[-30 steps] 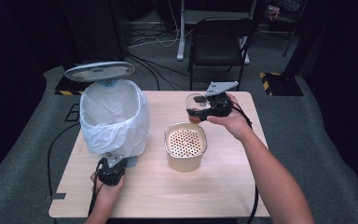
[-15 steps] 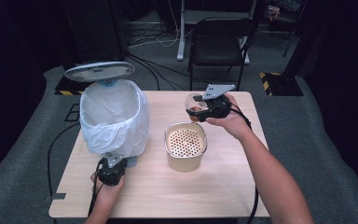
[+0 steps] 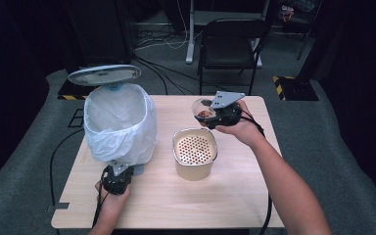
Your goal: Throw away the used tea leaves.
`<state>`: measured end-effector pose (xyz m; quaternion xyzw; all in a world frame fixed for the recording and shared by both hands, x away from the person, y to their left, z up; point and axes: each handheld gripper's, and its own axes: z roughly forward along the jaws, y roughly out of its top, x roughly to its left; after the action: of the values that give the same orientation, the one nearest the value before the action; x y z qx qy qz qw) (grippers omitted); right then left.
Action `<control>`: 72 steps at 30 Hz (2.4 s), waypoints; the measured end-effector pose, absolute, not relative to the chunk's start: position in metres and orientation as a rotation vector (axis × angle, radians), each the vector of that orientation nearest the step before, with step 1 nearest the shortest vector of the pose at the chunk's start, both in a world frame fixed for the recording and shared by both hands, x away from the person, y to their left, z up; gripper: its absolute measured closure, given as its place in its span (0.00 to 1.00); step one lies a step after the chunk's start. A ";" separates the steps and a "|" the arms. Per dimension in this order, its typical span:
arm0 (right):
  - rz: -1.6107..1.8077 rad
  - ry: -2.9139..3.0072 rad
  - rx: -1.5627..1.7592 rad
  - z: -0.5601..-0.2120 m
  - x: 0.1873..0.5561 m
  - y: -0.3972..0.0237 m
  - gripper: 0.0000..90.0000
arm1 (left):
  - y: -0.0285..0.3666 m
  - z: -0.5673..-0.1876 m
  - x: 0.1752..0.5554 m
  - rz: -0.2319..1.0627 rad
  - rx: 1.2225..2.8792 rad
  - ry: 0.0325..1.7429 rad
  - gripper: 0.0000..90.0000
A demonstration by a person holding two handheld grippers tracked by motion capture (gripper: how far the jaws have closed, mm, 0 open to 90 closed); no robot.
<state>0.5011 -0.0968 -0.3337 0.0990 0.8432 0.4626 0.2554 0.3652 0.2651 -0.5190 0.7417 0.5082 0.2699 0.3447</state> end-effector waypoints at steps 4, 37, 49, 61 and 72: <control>1.184 2.261 0.182 -0.335 0.496 -0.094 0.46 | 0.265 -0.519 0.365 0.694 1.927 1.320 1.00; 0.807 1.982 -0.267 -0.359 0.453 -0.074 0.50 | 0.264 -0.519 0.365 0.700 1.922 1.325 1.00; 0.571 1.840 -0.423 -0.375 0.444 -0.067 0.50 | 0.265 -0.519 0.365 0.697 1.925 1.322 1.00; 0.197 1.568 -0.743 -0.399 0.431 -0.059 0.51 | 0.264 -0.519 0.365 0.702 1.918 1.323 1.00; -0.022 1.361 -0.961 -0.425 0.425 -0.062 0.51 | 0.264 -0.519 0.365 0.701 1.923 1.324 1.00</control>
<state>0.4251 -0.0616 -0.4248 -0.4267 0.6045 -0.0100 0.6726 0.3647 0.2644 -0.5191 0.7405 0.5098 0.2699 0.3449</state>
